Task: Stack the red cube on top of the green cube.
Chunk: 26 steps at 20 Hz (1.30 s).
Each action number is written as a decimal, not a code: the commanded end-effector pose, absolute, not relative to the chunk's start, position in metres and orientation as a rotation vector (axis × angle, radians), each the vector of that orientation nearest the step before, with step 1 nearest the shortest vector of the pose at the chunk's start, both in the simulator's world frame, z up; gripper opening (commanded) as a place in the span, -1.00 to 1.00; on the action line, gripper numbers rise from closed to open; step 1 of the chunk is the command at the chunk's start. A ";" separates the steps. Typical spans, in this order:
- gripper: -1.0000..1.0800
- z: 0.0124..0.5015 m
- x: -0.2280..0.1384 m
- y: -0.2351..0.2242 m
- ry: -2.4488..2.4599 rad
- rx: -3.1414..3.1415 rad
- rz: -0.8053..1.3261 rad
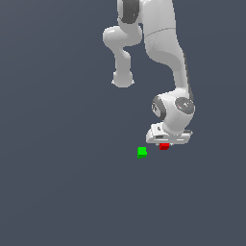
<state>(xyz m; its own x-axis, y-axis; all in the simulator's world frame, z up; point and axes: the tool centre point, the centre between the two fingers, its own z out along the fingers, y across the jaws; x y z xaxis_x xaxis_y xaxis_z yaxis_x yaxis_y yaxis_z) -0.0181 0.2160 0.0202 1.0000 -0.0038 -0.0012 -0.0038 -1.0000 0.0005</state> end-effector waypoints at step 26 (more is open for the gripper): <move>-1.00 0.093 -0.019 0.216 -0.006 3.141 -0.001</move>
